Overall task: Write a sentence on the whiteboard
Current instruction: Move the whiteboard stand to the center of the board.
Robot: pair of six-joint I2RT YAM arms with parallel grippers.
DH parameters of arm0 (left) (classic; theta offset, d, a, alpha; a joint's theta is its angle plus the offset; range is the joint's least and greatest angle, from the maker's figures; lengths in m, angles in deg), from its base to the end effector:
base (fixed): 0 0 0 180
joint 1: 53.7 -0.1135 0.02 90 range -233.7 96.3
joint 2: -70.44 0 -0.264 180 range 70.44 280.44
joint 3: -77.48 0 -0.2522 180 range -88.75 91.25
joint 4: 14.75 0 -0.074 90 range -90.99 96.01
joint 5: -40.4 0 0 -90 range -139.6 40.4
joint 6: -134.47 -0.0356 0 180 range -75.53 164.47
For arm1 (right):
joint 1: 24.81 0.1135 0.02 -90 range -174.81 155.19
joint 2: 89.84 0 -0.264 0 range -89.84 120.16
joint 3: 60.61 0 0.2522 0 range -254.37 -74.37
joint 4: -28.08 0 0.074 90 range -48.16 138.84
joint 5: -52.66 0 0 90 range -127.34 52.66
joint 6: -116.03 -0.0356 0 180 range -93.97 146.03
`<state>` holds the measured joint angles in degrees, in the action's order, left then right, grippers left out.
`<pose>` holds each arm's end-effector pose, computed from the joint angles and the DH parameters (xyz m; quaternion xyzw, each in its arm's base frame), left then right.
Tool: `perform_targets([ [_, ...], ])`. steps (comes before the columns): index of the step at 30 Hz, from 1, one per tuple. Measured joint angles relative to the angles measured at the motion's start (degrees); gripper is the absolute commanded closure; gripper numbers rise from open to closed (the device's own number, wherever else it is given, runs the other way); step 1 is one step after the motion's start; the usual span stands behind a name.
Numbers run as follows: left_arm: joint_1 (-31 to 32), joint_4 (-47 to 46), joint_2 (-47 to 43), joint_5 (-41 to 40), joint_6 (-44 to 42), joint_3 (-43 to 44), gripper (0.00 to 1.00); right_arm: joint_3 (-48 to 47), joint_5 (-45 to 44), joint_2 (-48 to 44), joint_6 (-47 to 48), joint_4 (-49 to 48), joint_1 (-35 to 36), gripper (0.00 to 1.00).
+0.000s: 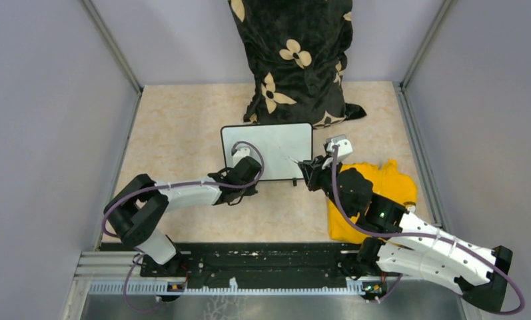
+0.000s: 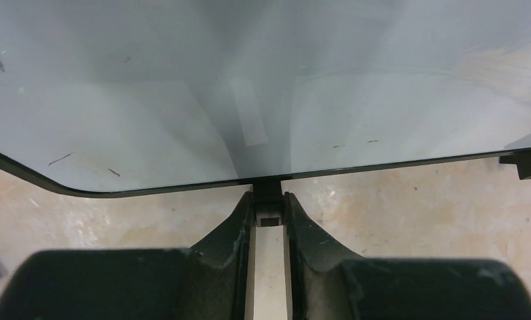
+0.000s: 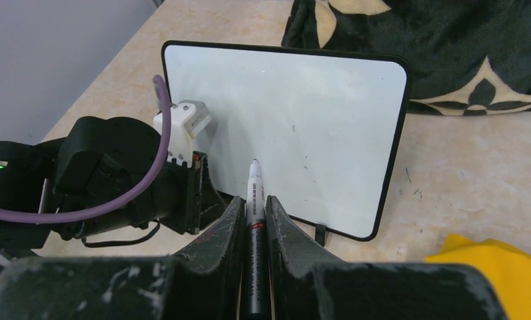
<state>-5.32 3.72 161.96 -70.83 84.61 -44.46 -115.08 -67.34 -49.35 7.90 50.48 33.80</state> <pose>0.2112 -0.2183 0.1540 0.0068 0.9311 -0.0990 0.3511 0.1025 0.1338 0.3305 -0.0944 0.7446 0.2381 0.6164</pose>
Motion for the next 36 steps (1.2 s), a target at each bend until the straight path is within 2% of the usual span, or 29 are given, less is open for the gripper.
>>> perform_targets([
  [11,5.01,1.77,-0.98,-1.99,11.56,-0.94,1.00,0.96,-0.15,-0.28,-0.13,0.52,0.00,1.00],
  [21,6.73,2.27,-1.03,-2.43,13.99,-0.94,0.99,0.96,-0.35,-1.18,-0.17,0.83,0.00,1.00],
  [30,9.16,5.60,-0.44,-4.68,14.27,0.63,0.83,0.98,-0.37,-1.46,-0.55,0.83,0.00,1.00],
  [36,9.38,5.84,-0.44,-5.03,14.38,0.63,0.66,1.33,-0.37,-1.57,-0.98,0.74,0.00,1.00],
])
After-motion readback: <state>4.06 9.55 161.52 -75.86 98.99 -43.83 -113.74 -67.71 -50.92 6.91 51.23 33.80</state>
